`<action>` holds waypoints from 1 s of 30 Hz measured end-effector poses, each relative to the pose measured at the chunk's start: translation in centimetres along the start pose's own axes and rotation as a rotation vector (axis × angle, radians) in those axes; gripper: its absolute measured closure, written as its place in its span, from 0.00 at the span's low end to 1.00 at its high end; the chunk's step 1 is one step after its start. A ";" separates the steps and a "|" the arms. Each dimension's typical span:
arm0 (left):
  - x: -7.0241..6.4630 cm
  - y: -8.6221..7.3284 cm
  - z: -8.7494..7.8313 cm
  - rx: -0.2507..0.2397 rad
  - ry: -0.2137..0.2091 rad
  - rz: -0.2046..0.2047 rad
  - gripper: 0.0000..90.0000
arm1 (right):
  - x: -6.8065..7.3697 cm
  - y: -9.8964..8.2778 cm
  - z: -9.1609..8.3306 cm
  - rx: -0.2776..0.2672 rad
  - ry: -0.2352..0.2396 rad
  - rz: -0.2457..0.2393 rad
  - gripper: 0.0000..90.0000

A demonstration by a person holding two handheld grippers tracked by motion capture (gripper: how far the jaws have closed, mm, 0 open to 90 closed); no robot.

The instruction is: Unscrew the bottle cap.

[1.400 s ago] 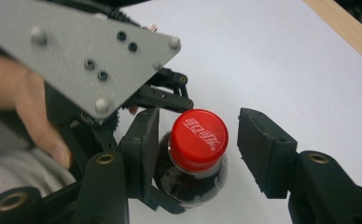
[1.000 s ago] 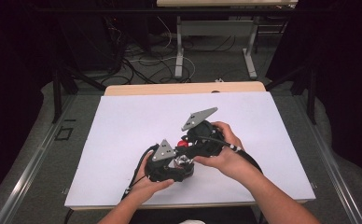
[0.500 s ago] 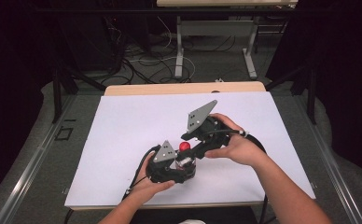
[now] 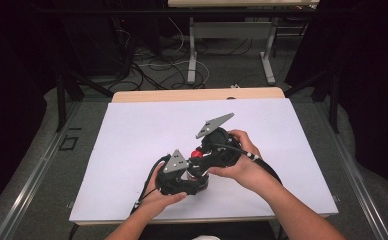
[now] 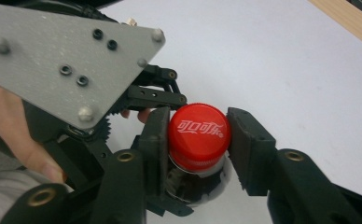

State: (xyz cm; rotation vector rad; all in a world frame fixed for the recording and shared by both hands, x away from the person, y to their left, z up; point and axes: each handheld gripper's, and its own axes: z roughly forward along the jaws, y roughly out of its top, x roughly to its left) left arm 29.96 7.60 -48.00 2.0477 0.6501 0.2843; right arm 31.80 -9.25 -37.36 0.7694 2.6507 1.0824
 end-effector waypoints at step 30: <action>0.1 -0.1 0.1 -0.008 0.008 0.001 0.33 | 0.4 -0.4 0.3 -0.044 -0.066 -0.018 0.51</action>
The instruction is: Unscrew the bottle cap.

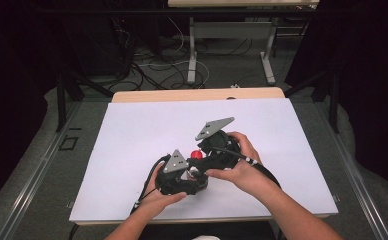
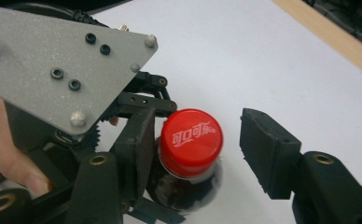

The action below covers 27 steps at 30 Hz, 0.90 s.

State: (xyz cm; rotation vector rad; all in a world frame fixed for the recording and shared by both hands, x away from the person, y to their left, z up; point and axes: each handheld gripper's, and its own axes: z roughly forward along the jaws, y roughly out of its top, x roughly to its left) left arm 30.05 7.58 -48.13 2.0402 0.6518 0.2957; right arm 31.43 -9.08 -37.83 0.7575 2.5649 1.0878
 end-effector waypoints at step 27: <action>0.1 0.0 -0.1 -0.008 -0.023 0.017 0.34 | -2.5 0.5 -0.2 0.045 0.244 -0.179 0.68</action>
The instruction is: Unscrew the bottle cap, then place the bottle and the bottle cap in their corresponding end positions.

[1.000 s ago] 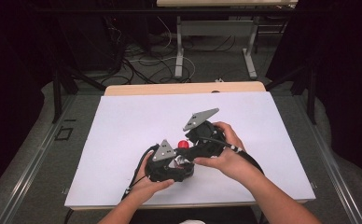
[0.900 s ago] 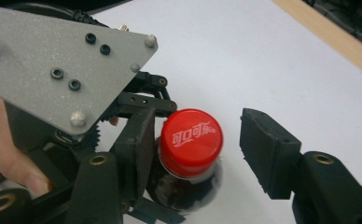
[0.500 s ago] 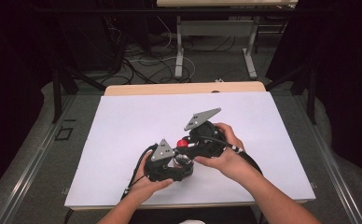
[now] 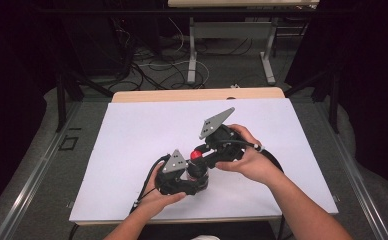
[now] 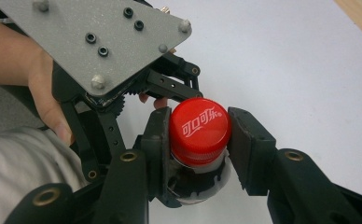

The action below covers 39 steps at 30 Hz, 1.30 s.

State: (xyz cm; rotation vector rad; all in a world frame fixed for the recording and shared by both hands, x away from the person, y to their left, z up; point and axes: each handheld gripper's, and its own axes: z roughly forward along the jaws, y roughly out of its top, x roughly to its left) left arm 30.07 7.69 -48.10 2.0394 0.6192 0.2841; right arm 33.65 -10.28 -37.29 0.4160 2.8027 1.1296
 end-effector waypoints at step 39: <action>0.1 0.1 0.2 0.008 -0.005 -0.002 0.34 | 0.9 -0.5 -0.4 -0.043 -0.084 0.165 0.67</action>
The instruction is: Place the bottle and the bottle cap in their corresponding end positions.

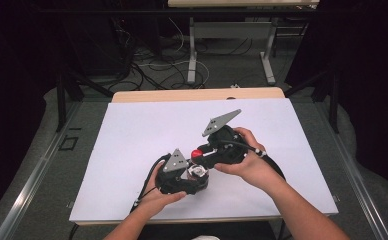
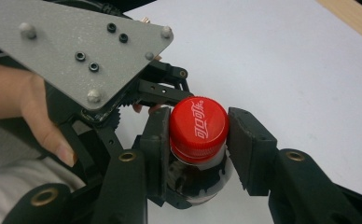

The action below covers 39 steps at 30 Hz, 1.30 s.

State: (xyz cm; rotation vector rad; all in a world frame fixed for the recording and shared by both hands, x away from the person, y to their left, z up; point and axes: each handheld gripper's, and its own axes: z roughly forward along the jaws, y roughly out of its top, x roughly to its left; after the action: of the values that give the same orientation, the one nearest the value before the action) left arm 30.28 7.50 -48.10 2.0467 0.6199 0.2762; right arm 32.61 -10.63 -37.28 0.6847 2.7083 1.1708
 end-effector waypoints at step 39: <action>9.7 5.3 8.1 -0.040 0.166 -0.113 0.34 | -5.4 -4.7 -1.0 -0.072 -0.118 0.070 0.68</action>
State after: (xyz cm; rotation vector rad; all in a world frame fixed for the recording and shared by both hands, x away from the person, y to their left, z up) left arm 43.66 4.45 -48.43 1.9551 0.8228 0.3917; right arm 35.44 -16.46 -40.33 0.8166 2.5520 1.1960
